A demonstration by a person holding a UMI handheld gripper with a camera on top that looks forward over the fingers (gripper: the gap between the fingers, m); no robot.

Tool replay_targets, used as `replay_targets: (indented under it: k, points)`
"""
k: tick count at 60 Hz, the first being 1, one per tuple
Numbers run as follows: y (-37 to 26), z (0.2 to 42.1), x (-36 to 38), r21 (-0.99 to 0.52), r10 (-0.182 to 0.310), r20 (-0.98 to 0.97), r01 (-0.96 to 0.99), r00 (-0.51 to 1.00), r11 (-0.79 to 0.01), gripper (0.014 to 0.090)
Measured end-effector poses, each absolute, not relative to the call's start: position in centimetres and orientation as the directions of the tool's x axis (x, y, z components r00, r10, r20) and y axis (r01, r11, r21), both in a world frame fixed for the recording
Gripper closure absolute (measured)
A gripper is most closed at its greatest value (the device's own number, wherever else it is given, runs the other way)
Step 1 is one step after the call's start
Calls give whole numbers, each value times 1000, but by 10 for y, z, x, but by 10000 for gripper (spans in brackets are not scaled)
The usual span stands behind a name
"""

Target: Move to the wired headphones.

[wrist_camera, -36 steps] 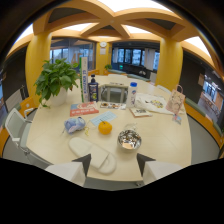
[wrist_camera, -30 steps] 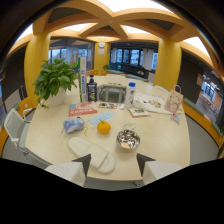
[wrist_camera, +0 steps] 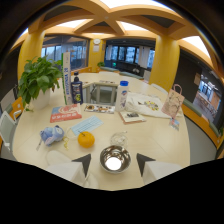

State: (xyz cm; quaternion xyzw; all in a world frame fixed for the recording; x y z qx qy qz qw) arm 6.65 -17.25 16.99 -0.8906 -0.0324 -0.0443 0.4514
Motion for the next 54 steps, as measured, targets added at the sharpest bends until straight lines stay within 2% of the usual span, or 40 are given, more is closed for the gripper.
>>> replay_targets:
  k: [12, 21, 34, 54]
  points:
    - [-87, 140, 92, -774, 23, 91, 85, 996, -627, 185]
    - [-47, 109, 102, -744, 43, 84, 91, 996, -662, 187]
    - [-32, 81, 102, -704, 54, 51, 75, 997, -707, 182]
    - [-29, 76, 103, -691, 60, 46, 76, 997, -718, 184]
